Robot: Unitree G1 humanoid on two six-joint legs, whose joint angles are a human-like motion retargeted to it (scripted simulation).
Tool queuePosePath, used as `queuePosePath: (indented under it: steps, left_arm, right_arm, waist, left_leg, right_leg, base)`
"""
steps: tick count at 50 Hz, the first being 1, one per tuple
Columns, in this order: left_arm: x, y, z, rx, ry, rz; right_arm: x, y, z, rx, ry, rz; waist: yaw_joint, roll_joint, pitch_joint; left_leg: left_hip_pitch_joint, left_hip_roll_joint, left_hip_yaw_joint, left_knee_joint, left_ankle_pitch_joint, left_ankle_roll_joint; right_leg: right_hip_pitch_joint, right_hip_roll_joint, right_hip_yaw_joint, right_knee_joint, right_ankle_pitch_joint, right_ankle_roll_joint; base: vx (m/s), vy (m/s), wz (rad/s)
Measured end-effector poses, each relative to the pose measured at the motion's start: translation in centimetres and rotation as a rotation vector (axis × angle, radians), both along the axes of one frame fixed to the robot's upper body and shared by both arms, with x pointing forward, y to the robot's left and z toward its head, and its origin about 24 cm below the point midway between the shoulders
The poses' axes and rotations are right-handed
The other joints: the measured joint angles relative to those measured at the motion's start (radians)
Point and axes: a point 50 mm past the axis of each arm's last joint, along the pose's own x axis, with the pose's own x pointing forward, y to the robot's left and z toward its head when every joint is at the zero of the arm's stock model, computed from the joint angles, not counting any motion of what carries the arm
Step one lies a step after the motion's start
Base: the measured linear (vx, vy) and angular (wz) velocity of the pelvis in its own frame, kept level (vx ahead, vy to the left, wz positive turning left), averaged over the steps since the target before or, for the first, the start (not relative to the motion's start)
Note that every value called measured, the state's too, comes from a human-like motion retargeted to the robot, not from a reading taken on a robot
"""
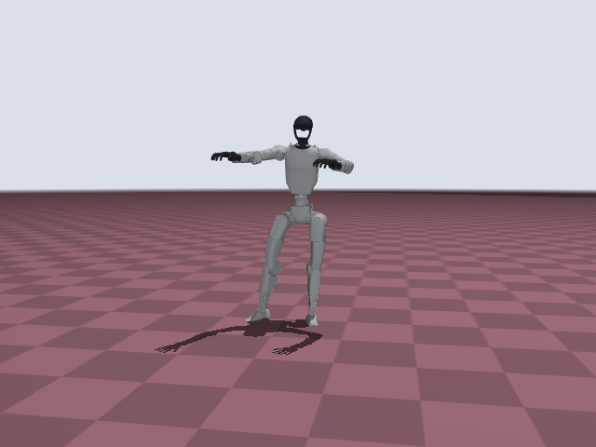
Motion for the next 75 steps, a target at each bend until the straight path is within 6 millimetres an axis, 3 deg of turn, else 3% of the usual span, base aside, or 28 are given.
queuePosePath:
  steps: [3,7,13,16,19,28,46,55,63,75]
  left_arm:
    - [0.1,0.0,-0.1,-0.002,0.010,0.003]
    - [0.6,-0.6,-0.2,0.007,0.025,-0.002]
    - [1.8,-2.8,0.1,0.002,0.019,-0.035]
    - [2.5,-4.1,0.2,-0.003,0.023,-0.058]
    - [2.9,-5.4,0.5,0.004,0.027,-0.080]
    - [2.7,-6.7,1.6,0.008,-0.001,-0.133]
    - [1.4,-3.9,0.7,-0.034,0.021,-0.100]
    - [0.8,-2.8,0.2,-0.023,0.005,-0.074]
    - [0.8,-2.9,0.0,-0.015,0.019,-0.083]
    - [1.0,-4.3,-0.1,0.013,0.023,-0.122]
  right_arm:
    - [1.8,4.0,0.4,-0.073,-0.019,0.125]
    - [4.1,11.6,1.1,-0.190,-0.045,0.343]
    - [4.7,23.2,2.6,-0.359,-0.136,0.639]
    - [4.4,27.1,3.3,-0.430,-0.170,0.714]
    - [4.3,29.2,3.7,-0.487,-0.180,0.734]
    - [4.4,30.2,3.8,-0.522,-0.160,0.728]
    - [1.5,34.1,2.1,-0.462,-0.259,0.984]
    - [-0.3,35.2,0.2,-0.439,-0.273,1.123]
    - [0.8,34.9,-0.5,-0.486,-0.231,1.056]
    - [3.0,32.1,0.9,-0.465,-0.194,0.890]
  waist:
    - [0.008,0.010,0.001]
    - [0.028,0.028,0.006]
    - [0.060,0.063,0.009]
    - [0.075,0.079,0.004]
    - [0.087,0.089,-0.002]
    - [0.089,0.083,-0.008]
    - [0.065,0.029,0.009]
    - [0.060,0.002,0.011]
    - [0.085,-0.016,0.016]
    - [0.128,-0.024,0.014]
  left_leg:
    - [0.012,0.008,0.015,0.008,-0.009,0.000]
    - [0.026,0.024,0.033,0.046,-0.036,0.002]
    - [0.018,0.029,0.027,0.093,-0.060,0.021]
    - [0.008,0.027,0.012,0.099,-0.060,0.025]
    - [-0.001,0.024,-0.006,0.093,-0.052,0.025]
    - [-0.001,0.013,-0.044,0.036,-0.017,0.010]
    - [0.015,0.011,-0.030,0.033,-0.028,0.006]
    - [0.036,0.004,-0.032,0.045,-0.046,0.011]
    - [0.041,0.004,-0.024,0.067,-0.063,0.023]
    - [0.033,0.017,-0.011,0.092,-0.074,0.030]
  right_leg:
    - [0.004,0.006,0.016,0.001,-0.004,0.000]
    - [0.015,0.011,0.038,0.015,-0.016,0.000]
    - [0.023,0.000,0.039,0.027,-0.022,0.000]
    - [0.030,-0.006,0.023,0.022,-0.020,0.000]
    - [0.038,-0.009,0.001,0.012,-0.017,0.000]
    - [0.050,-0.010,-0.044,-0.003,-0.013,0.000]
    - [0.041,-0.013,-0.020,0.022,-0.027,0.000]
    - [0.047,-0.029,-0.010,0.060,-0.049,0.000]
    - [0.045,-0.037,0.005,0.082,-0.058,0.000]
    - [0.051,-0.024,0.010,0.060,-0.049,0.000]
  base:
    - [0.02,-0.03,-0.28]
    - [0.04,-0.04,-0.24]
    - [0.00,0.00,0.03]
    - [-0.01,0.00,0.28]
    - [-0.01,0.00,0.35]
    - [-0.01,0.00,0.19]
    - [0.00,0.00,0.00]
    - [0.00,0.00,0.00]
    - [0.00,0.00,0.00]
    - [0.00,0.00,0.00]
